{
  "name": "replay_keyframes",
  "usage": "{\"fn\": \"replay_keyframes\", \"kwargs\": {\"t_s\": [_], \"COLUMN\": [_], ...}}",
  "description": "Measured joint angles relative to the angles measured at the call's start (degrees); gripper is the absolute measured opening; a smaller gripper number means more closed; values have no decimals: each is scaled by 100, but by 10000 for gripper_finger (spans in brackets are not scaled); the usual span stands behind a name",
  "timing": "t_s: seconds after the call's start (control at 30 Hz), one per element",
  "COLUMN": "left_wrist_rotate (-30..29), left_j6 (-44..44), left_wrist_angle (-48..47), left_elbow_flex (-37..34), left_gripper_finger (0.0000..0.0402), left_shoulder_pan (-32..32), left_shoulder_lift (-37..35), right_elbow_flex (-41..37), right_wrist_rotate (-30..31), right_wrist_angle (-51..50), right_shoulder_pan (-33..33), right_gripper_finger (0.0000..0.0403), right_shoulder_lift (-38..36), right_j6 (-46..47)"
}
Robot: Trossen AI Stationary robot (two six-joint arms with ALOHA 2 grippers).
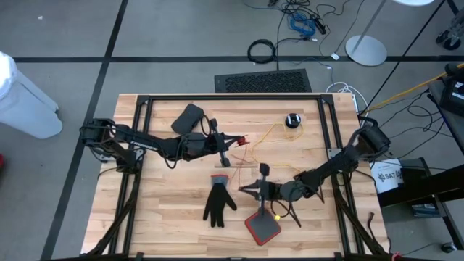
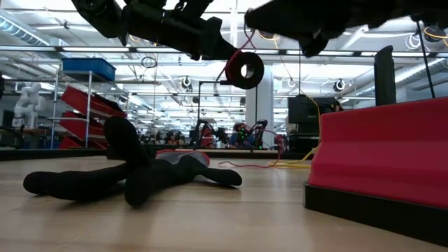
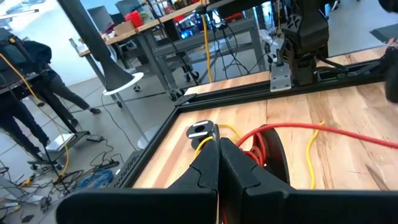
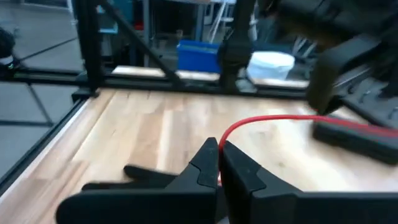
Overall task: Coil cords
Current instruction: Uncoil the red wire from the black spool
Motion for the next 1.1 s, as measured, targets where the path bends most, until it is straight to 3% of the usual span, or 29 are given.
{"fn": "replay_keyframes", "kwargs": {"t_s": [0.33, 0.57, 0.67, 0.83, 1.1], "left_wrist_rotate": [-22, -24, -22, -22, -22], "left_j6": [-2, 0, 2, 2, 2], "left_wrist_angle": [0, 0, 0, 0, 46], "left_elbow_flex": [0, 0, 0, 0, 0], "left_gripper_finger": [0, 0, 0, 0, 0], "left_shoulder_pan": [0, 0, 0, -2, -2], "left_shoulder_lift": [0, 0, 0, 0, 0], "right_elbow_flex": [0, 0, 0, -2, -2], "right_wrist_rotate": [-96, 27, 352, 1444, 1891], "right_wrist_angle": [-475, -1188, -1746, -2768, -3057], "right_shoulder_pan": [-182, -134, -47, 170, 411], "right_gripper_finger": [13, 69, 106, 146, 148], "right_shoulder_lift": [339, 28, -194, -716, -1223], "right_j6": [874, 1052, 1199, 1524, 1679]}}
